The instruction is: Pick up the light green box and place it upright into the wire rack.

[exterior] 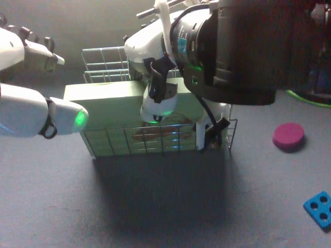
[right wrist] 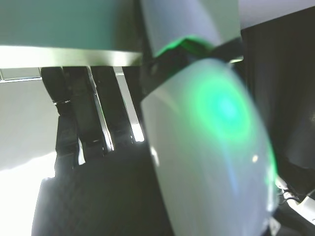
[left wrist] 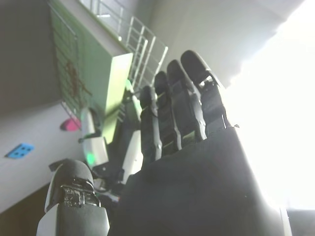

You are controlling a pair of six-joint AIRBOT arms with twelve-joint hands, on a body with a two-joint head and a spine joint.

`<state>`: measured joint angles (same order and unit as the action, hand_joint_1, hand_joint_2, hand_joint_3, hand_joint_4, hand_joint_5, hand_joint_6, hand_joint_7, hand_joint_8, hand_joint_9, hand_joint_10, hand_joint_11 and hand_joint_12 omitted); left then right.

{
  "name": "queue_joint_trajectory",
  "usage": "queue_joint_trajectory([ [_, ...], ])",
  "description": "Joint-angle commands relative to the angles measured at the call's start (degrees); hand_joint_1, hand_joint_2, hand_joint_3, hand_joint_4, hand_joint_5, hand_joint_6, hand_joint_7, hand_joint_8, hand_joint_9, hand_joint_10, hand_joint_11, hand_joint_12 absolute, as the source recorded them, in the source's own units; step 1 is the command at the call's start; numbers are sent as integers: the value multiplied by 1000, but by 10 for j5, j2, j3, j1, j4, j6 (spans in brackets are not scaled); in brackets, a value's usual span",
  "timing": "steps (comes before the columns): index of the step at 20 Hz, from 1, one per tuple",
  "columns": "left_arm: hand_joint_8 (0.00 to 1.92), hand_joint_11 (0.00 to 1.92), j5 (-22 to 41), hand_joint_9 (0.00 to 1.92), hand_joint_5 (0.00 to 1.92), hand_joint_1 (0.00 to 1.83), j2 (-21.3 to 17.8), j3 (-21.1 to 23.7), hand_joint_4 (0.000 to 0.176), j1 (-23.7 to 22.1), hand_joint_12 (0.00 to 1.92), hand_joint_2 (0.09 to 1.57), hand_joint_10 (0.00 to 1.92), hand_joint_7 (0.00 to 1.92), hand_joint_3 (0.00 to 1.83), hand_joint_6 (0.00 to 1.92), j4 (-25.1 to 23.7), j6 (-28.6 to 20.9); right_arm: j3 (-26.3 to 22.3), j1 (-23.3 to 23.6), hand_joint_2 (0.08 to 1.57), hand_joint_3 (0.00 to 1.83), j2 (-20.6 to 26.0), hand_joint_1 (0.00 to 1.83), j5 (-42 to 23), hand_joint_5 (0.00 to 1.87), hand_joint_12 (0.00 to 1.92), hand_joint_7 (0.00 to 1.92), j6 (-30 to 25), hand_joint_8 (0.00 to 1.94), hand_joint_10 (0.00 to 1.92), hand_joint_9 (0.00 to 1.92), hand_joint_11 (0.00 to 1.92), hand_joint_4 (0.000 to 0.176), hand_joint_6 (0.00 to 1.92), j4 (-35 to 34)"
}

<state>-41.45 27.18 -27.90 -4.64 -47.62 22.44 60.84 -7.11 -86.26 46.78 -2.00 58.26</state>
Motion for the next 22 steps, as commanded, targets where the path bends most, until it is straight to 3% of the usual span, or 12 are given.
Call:
queue_joint_trajectory([
  [1, 0, 0, 37, 267, 233, 0, 2, 3, 0, -5, 903, 1131, 0, 259, 2, 0, -30, -3, -4, 14, 984, 0, 3, 851, -17, 493, 1229, 500, 2, 0, 28, 442, 17, 0, 0, 42],
  [4, 12, 0, 37, 297, 261, 0, 2, 3, 0, -5, 963, 1131, 12, 300, 1, 11, -30, -3, -20, 28, 955, 0, 17, 785, -17, 402, 1078, 425, 6, 0, 1, 384, 0, 0, 0, 42],
  [5, 3, 0, 38, 284, 236, 0, 2, 3, 0, -5, 945, 1213, 4, 284, 25, 3, -30, -4, -27, 35, 961, 0, 23, 758, -17, 366, 1053, 395, 7, 0, 0, 362, 0, 0, 0, 42],
  [10, 7, 0, 42, 325, 296, 0, 2, 7, 0, -5, 1004, 1106, 13, 332, 0, 8, -30, -5, -86, 70, 979, 1, 77, 722, -9, 364, 1080, 398, 10, 2, 2, 359, 0, 0, 2, 40],
  [15, 4, 0, 43, 329, 302, 0, 4, 12, 0, -4, 1027, 1111, 9, 336, 0, 8, -31, -6, -168, 103, 998, 8, 162, 728, -5, 391, 1094, 410, 21, 5, 6, 372, 0, 0, 12, 33],
  [18, 0, 0, 44, 257, 188, 0, 5, 14, 0, -2, 906, 1170, 2, 253, 13, 1, -31, -6, -226, 115, 1001, 5, 216, 728, -1, 424, 1152, 460, 29, 16, 14, 402, 0, 0, 15, 32],
  [20, 15, 0, 45, 316, 272, 0, 7, 15, 0, -2, 990, 1203, 22, 321, 10, 22, -36, -11, -261, 117, 1027, 6, 250, 694, -5, 491, 1203, 529, 29, 16, 27, 470, 18, 0, 21, 32],
  [22, 14, 51, 43, 505, 380, 0, 9, 18, 0, -2, 1147, 1225, 45, 509, 3, 14, -36, -14, -297, 111, 1060, 7, 286, 680, -15, 588, 1290, 658, 25, 40, 75, 595, 128, 0, 38, 32],
])
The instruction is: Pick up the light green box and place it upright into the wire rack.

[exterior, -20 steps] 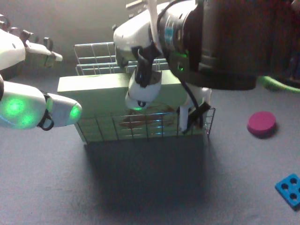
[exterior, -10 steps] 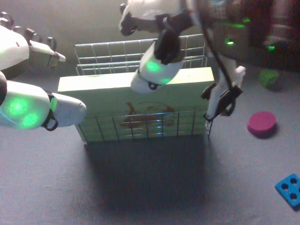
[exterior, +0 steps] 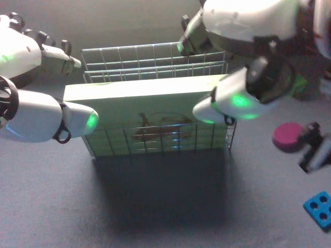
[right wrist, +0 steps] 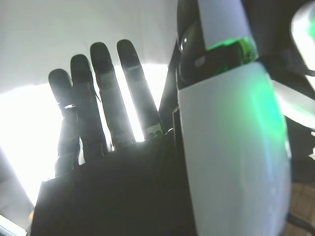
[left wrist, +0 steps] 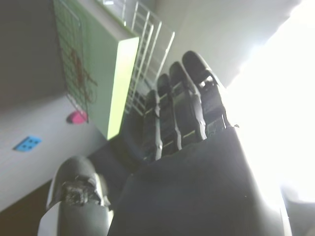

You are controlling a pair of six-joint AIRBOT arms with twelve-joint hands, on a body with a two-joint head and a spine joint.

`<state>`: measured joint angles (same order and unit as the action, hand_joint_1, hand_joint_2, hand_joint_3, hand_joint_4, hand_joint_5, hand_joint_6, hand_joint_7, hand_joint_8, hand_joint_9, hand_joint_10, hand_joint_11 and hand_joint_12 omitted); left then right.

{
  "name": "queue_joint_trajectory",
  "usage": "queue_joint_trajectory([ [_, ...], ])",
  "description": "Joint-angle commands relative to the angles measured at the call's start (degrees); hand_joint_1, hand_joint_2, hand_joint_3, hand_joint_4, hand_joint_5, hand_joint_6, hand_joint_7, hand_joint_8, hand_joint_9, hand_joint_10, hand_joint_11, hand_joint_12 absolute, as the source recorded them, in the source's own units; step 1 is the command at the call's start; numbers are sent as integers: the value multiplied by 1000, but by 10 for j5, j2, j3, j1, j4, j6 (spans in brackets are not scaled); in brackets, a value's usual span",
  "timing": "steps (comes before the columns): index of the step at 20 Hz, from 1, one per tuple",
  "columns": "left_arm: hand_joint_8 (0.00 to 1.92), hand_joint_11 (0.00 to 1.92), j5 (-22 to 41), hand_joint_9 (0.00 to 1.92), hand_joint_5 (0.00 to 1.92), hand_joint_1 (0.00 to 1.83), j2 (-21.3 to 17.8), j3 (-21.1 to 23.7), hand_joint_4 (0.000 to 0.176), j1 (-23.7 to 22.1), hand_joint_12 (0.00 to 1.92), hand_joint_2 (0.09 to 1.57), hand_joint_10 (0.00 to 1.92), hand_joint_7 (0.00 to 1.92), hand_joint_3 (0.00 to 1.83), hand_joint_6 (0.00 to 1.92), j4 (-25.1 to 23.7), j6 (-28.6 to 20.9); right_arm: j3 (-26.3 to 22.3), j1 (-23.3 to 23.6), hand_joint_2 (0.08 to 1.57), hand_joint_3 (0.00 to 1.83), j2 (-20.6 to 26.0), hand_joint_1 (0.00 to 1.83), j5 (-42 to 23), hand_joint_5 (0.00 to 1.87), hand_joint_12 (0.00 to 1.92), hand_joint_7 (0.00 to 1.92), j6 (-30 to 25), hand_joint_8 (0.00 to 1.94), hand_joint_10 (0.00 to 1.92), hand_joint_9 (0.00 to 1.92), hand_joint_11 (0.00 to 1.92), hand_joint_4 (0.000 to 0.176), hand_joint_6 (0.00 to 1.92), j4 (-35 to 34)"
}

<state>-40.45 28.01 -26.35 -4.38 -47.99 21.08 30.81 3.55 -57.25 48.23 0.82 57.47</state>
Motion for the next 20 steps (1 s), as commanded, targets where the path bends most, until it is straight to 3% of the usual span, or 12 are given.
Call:
queue_joint_trajectory([
  [1, 18, 134, 33, 604, 438, 0, 0, 4, 0, -4, 1175, 1247, 63, 605, 2, 13, -32, -1, -9, 1, 1071, 0, 8, 689, -31, 659, 1358, 737, -4, 37, 186, 634, 206, 0, 29, 40],
  [2, 39, 247, 33, 716, 545, 169, 0, 5, 0, -4, 1222, 1254, 120, 728, 2, 18, -33, -1, -20, -2, 1075, 1, 20, 726, -35, 758, 1515, 822, -6, 109, 743, 546, 321, 0, 82, 40],
  [5, 890, 762, 33, 680, 787, 518, 0, 7, 0, -2, 1599, 1184, 1403, 702, 2, 307, -33, -1, -47, -8, 1097, 3, 50, 766, -42, 646, 1903, 646, -10, 1587, 1811, 616, 664, 0, 1622, 41],
  [8, 1873, 1388, 33, 1204, 732, 482, 2, 9, 0, -2, 1917, 1261, 1913, 932, 13, 1838, -34, -2, -79, -27, 1100, 0, 75, 797, -42, 601, 1921, 714, -36, 1938, 1920, 891, 1094, 0, 1919, 105],
  [12, 1921, 1484, 34, 1337, 944, 435, 6, 9, 0, -2, 1921, 1323, 1921, 1157, 17, 1920, -35, -6, -107, -52, 1183, 14, 90, 685, -23, 789, 1921, 867, -65, 1941, 1921, 979, 1199, 0, 1921, 132],
  [13, 1921, 1635, 33, 1509, 1172, 411, 6, 10, 0, -2, 1921, 1376, 1921, 1379, 28, 1921, -35, -7, -107, -58, 1253, 18, 90, 594, -23, 966, 1921, 1134, -72, 1941, 1921, 1342, 1532, 0, 1921, 132],
  [14, 1921, 1760, 33, 1651, 1316, 412, 6, 10, 44, -2, 1921, 1393, 1921, 1534, 2, 1921, -35, -9, -106, -61, 1323, 14, 90, 537, -23, 1107, 1921, 1337, -80, 1941, 1921, 1596, 1775, 0, 1921, 132],
  [15, 1921, 1794, 33, 1683, 1365, 430, 6, 10, 171, -2, 1921, 1390, 1921, 1570, 0, 1921, -35, -10, -106, -61, 1393, 22, 90, 531, -21, 1196, 1921, 1431, -85, 1941, 1921, 1653, 1841, 0, 1921, 132],
  [16, 1921, 1801, 33, 1686, 1384, 411, 6, 10, 175, -2, 1921, 1402, 1921, 1576, 4, 1921, -35, -10, -106, -60, 1432, 11, 90, 548, -19, 1231, 1921, 1456, -86, 1941, 1921, 1656, 1838, 0, 1921, 132],
  [17, 1921, 1798, 33, 1681, 1377, 418, 7, 10, 176, -2, 1921, 1425, 1921, 1577, 10, 1921, -35, -11, -106, -59, 1462, 0, 89, 578, -18, 1254, 1921, 1458, -87, 1941, 1921, 1643, 1807, 20, 1921, 132],
  [18, 1921, 1775, 33, 1671, 1373, 441, 8, 9, 176, -2, 1921, 1438, 1921, 1571, 10, 1921, -36, -11, -106, -59, 1464, 1, 89, 607, -18, 1281, 1921, 1458, -87, 1941, 1921, 1630, 1788, 145, 1921, 132],
  [20, 1921, 1749, 33, 1644, 1307, 585, 8, 9, 176, -1, 1921, 1399, 1921, 1530, 0, 1921, -36, -11, -105, -59, 1462, 0, 89, 624, -25, 1291, 1921, 1460, -87, 1941, 1921, 1623, 1777, 175, 1921, 132],
])
